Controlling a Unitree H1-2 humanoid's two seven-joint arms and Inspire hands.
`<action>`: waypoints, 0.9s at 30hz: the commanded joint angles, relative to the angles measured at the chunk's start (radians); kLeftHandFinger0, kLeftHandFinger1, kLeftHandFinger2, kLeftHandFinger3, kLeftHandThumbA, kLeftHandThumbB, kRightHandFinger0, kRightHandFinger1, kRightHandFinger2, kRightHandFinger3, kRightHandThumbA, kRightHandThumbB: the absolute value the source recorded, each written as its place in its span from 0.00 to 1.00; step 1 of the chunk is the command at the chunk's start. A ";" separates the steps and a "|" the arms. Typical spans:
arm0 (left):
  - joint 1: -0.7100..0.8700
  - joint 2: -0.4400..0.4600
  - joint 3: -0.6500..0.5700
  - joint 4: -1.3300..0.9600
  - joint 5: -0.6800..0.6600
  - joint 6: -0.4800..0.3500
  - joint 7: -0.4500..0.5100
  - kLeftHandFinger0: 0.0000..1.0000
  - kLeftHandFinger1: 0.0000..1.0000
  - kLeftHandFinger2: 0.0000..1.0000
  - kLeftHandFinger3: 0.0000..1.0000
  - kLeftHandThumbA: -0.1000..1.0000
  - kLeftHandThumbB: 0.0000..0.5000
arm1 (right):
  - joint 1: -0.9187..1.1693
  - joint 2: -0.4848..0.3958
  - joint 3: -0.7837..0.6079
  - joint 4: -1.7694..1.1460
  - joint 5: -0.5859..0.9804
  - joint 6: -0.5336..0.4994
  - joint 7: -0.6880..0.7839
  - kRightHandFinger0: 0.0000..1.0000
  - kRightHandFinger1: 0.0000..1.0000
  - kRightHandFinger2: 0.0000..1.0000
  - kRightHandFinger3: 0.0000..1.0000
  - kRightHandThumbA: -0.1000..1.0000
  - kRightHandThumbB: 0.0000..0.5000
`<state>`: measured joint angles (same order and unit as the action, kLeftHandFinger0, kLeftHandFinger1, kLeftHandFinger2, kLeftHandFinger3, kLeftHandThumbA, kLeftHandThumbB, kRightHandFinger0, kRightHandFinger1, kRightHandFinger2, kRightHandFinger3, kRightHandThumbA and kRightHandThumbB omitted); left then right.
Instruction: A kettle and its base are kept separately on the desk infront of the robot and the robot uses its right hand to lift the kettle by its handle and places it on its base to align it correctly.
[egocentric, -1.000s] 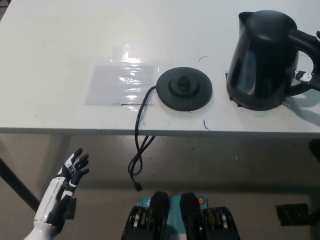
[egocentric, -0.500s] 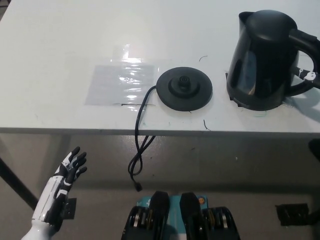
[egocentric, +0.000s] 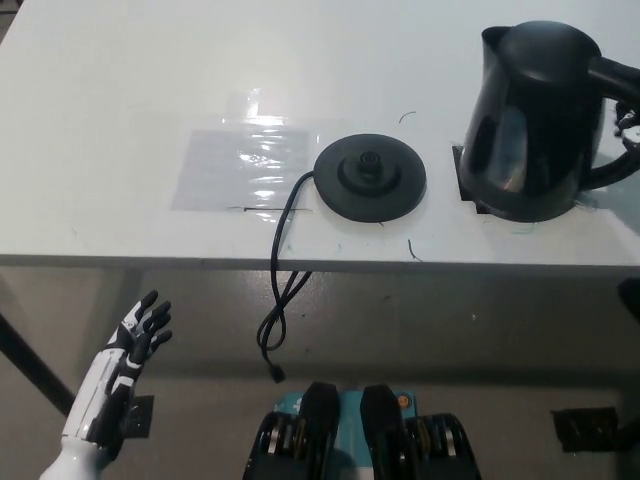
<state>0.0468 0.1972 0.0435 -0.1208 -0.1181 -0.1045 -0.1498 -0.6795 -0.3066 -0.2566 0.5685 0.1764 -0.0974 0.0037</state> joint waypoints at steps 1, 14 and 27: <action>-0.021 0.019 0.006 -0.020 -0.020 -0.032 -0.021 1.00 1.00 1.00 1.00 0.90 0.29 | -0.080 -0.016 -0.013 -0.017 -0.053 -0.057 -0.098 0.00 0.34 0.65 0.47 0.04 0.41; -0.035 0.024 0.015 -0.010 -0.027 -0.039 -0.036 1.00 1.00 1.00 1.00 0.91 0.24 | -0.081 -0.015 -0.002 -0.011 -0.075 -0.073 -0.129 0.00 0.27 0.68 0.72 0.00 0.31; -0.034 0.023 0.010 -0.008 -0.027 -0.042 -0.039 1.00 1.00 1.00 1.00 0.89 0.17 | -0.102 0.056 -0.067 -0.113 0.036 -0.076 -0.128 0.00 0.32 0.74 0.76 0.00 0.29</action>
<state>0.0257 0.2061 0.0537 -0.1160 -0.1360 -0.1087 -0.1706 -0.6908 -0.2556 -0.2885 0.5503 0.1397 -0.1128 -0.1070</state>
